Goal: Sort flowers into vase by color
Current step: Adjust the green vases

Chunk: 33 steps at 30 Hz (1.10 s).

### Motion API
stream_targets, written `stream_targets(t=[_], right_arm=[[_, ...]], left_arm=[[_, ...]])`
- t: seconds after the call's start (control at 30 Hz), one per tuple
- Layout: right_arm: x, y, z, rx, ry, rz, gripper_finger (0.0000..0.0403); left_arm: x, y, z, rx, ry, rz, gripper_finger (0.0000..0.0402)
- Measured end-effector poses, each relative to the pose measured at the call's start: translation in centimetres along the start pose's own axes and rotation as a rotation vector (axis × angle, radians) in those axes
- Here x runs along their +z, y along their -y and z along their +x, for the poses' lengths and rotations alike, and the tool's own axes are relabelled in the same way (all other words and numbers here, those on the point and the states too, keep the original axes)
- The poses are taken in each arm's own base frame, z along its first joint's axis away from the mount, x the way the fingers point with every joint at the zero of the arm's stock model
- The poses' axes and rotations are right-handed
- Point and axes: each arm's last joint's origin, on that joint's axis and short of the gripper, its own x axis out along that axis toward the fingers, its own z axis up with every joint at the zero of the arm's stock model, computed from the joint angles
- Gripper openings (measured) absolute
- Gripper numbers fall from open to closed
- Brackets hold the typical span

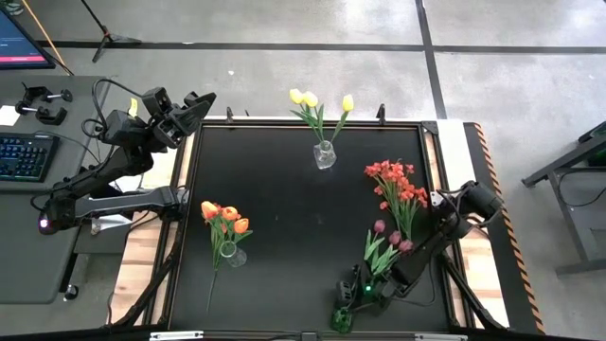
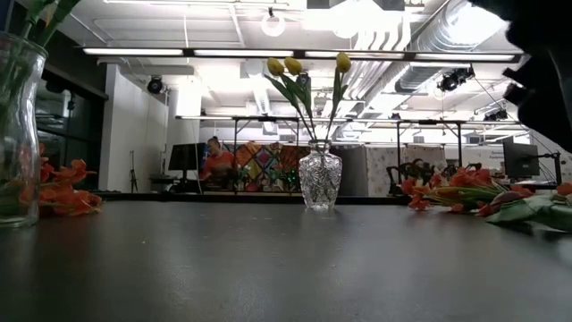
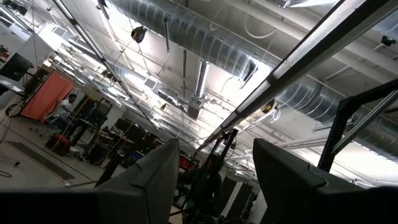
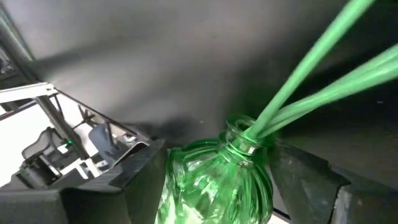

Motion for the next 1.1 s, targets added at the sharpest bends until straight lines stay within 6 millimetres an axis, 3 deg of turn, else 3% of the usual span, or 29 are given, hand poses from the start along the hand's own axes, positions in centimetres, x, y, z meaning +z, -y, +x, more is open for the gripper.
stream_targets(t=[0.27, 1.1], right_arm=[[0.0, -0.5, -1.3, -0.016, 0.013, -0.003, 0.0263], [0.4, -0.4, -1.3, -0.115, -0.049, 0.018, 0.0259]], left_arm=[[0.0, 0.0, 0.0, 0.0, 0.0, 0.005, 0.0193], [0.0, 0.0, 0.0, 0.0, 0.0, 0.009, 0.0193]])
